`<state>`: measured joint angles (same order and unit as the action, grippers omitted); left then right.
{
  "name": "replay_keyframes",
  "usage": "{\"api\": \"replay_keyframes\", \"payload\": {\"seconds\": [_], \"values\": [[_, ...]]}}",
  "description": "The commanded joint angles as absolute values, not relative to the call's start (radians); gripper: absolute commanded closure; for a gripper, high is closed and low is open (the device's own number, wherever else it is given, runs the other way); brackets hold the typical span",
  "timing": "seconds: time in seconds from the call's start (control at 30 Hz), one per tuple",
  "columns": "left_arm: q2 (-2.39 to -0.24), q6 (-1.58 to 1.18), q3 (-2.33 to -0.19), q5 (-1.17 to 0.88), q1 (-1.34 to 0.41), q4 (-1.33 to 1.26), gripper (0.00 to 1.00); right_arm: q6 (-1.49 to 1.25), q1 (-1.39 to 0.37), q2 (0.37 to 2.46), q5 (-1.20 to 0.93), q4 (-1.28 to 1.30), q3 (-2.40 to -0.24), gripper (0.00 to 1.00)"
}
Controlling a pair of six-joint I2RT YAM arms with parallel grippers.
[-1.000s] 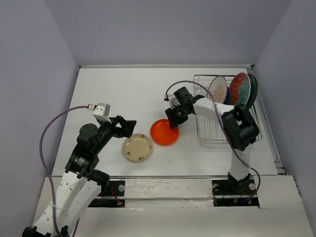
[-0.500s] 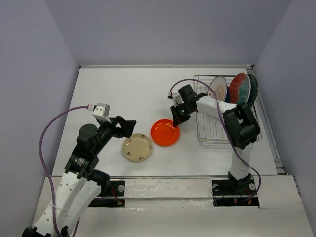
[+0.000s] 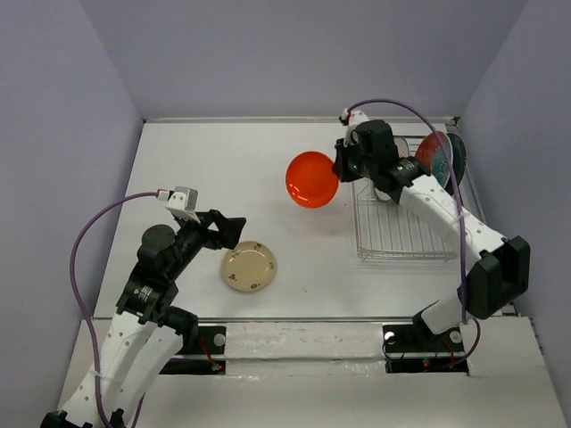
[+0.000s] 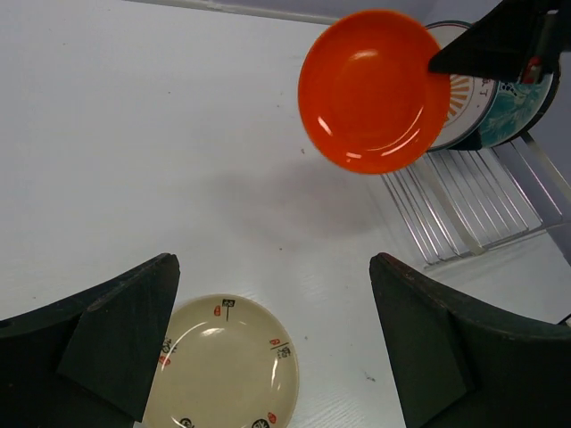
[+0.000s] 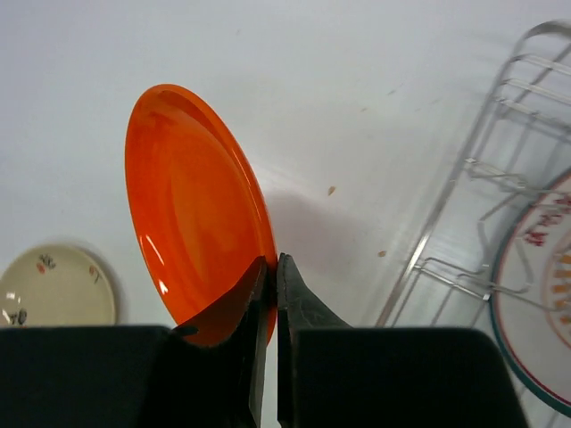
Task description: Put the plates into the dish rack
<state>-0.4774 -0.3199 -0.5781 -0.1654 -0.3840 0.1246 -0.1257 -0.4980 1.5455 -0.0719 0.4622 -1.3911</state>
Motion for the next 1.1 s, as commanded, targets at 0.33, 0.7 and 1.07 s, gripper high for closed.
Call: {"api": "replay_keyframes", "payload": {"seconds": [0.33, 0.7, 1.07], "values": [[-0.451, -0.313, -0.580, -0.192, -0.376, 0.078, 0.01, -0.048, -0.460, 1.413, 0.929, 0.413, -1.424, 0.93], [-0.434, -0.311, -0.581, -0.195, -0.376, 0.078, 0.01, 0.071, -0.423, 1.543, 1.005, 0.419, -1.508, 0.93], [-0.423, -0.311, -0.580, -0.202, -0.379, 0.078, 0.01, 0.049, -0.368, 1.715, 0.954, 0.436, -1.503, 0.93]]}}
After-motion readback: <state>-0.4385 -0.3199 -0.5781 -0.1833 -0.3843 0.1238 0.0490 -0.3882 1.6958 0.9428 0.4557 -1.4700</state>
